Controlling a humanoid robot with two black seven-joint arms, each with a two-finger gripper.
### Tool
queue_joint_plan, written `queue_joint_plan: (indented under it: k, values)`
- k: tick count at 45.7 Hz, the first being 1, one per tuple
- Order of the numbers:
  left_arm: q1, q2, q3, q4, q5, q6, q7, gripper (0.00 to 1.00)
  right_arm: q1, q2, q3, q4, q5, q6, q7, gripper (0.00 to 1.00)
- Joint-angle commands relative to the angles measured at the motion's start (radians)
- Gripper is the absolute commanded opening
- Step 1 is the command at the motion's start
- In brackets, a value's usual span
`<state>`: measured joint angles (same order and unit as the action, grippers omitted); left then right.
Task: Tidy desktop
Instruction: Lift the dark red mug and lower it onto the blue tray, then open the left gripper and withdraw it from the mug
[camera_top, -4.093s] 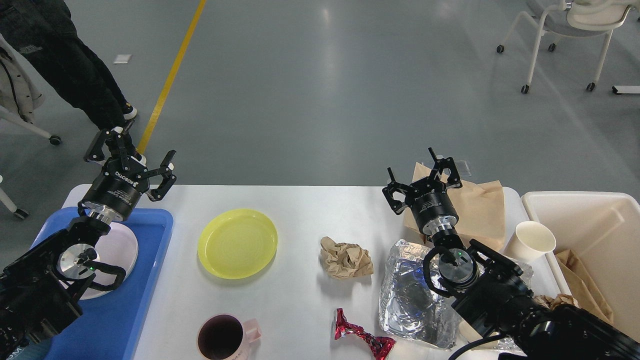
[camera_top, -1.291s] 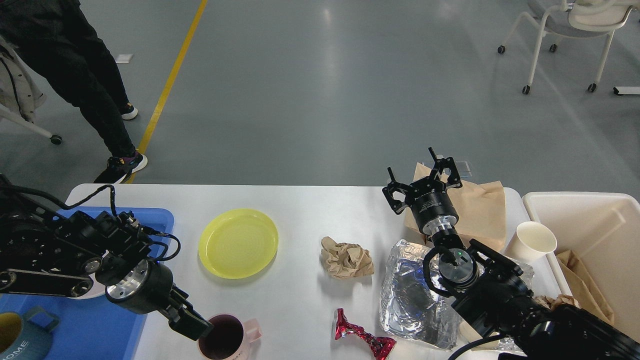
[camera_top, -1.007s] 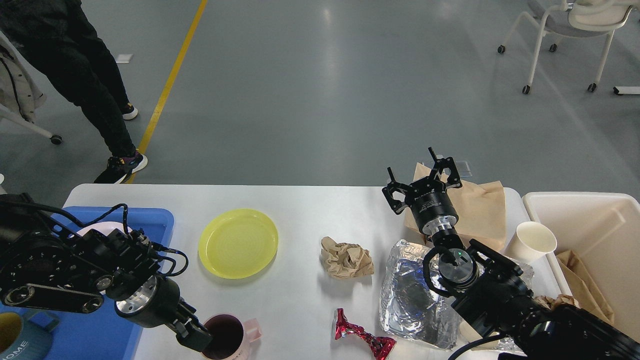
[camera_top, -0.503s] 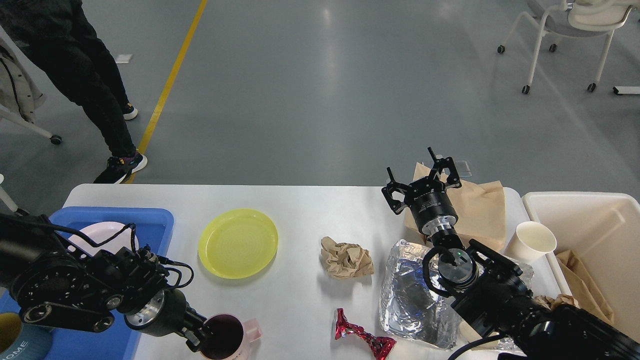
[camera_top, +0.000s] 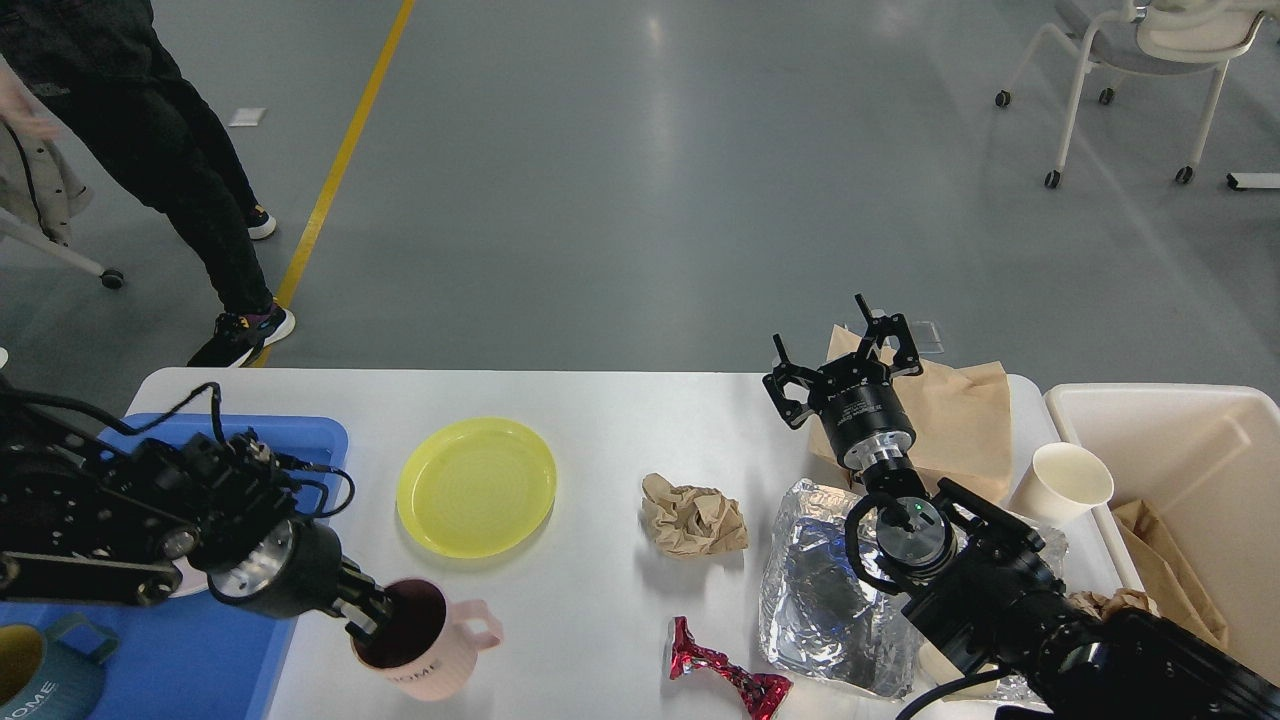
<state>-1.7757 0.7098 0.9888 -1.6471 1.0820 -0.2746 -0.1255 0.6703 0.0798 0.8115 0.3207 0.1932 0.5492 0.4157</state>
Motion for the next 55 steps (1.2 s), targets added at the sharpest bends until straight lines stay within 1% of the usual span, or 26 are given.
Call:
queue_joint_plan:
  k: [1,4,5,7,9,12,15,17,19,21,23,27,31,35,39,44,48,55]
  values:
    - [-0.183,0.15,-0.091,0.006,0.012,-0.253,-0.065,0.01,0.0,0.0,0.0,0.0,0.0,0.0,0.0,1.0]
    - [-0.258,0.224,-0.117,0.016,0.036,-0.388,-0.101,0.01,0.0,0.0,0.0,-0.002,0.0,0.0,0.0,1.0]
    - [-0.275,0.246,-0.118,0.021,0.053,-0.422,-0.112,0.01,0.0,0.0,0.0,0.0,0.0,0.0,0.0,1.0]
    - [-0.297,0.29,-0.116,0.032,0.105,-0.463,-0.134,0.01,0.0,0.0,0.0,0.0,0.0,0.0,0.0,1.0]
    - [-0.298,0.327,-0.113,0.046,0.171,-0.469,-0.158,0.01,0.0,0.0,0.0,0.0,0.0,0.0,0.0,1.0]
    - [-0.297,0.368,-0.09,0.072,0.272,-0.468,-0.213,0.01,0.0,0.0,0.0,0.0,0.0,0.0,0.0,1.0]
    - [-0.292,0.404,-0.039,0.092,0.36,-0.463,-0.258,0.0,0.0,0.0,0.0,0.0,0.0,0.0,0.0,1.0]
    - [-0.291,0.437,0.005,0.099,0.398,-0.45,-0.272,0.0,0.0,0.0,0.0,-0.002,0.0,0.0,0.0,1.0]
    - [-0.286,0.474,0.043,0.107,0.433,-0.416,-0.275,0.0,0.0,0.0,0.0,0.0,0.0,0.0,0.0,1.0]
    - [-0.272,0.499,0.077,0.118,0.466,-0.361,-0.275,0.0,0.0,0.0,0.0,0.0,0.0,0.0,0.0,1.0]
    - [-0.231,0.517,0.105,0.13,0.498,-0.287,-0.272,0.0,0.0,0.0,0.0,0.0,0.0,0.0,0.0,1.0]
    - [-0.095,0.524,0.108,0.158,0.504,-0.125,-0.252,0.0,0.0,0.0,0.0,-0.002,0.0,0.0,0.0,1.0]
    - [0.018,0.524,0.108,0.188,0.507,-0.042,-0.232,0.0,0.0,0.0,0.0,0.0,0.0,0.0,0.0,1.0]
    - [0.113,0.522,0.106,0.222,0.507,0.018,-0.21,0.0,0.0,0.0,0.0,0.0,0.0,0.0,0.0,1.0]
    - [0.203,0.51,0.1,0.242,0.492,0.101,-0.183,0.0,0.0,0.0,0.0,-0.002,0.0,0.0,0.0,1.0]
    - [0.312,0.474,0.061,0.254,0.444,0.181,-0.148,0.01,0.0,0.0,0.0,-0.002,0.0,0.0,0.0,1.0]
    - [0.378,0.455,0.015,0.288,0.429,0.213,-0.134,0.02,0.0,0.0,0.0,0.0,0.0,0.0,0.0,1.0]
    - [0.479,0.409,-0.07,0.322,0.36,0.245,-0.126,0.03,0.0,0.0,0.0,0.0,0.0,0.0,0.0,1.0]
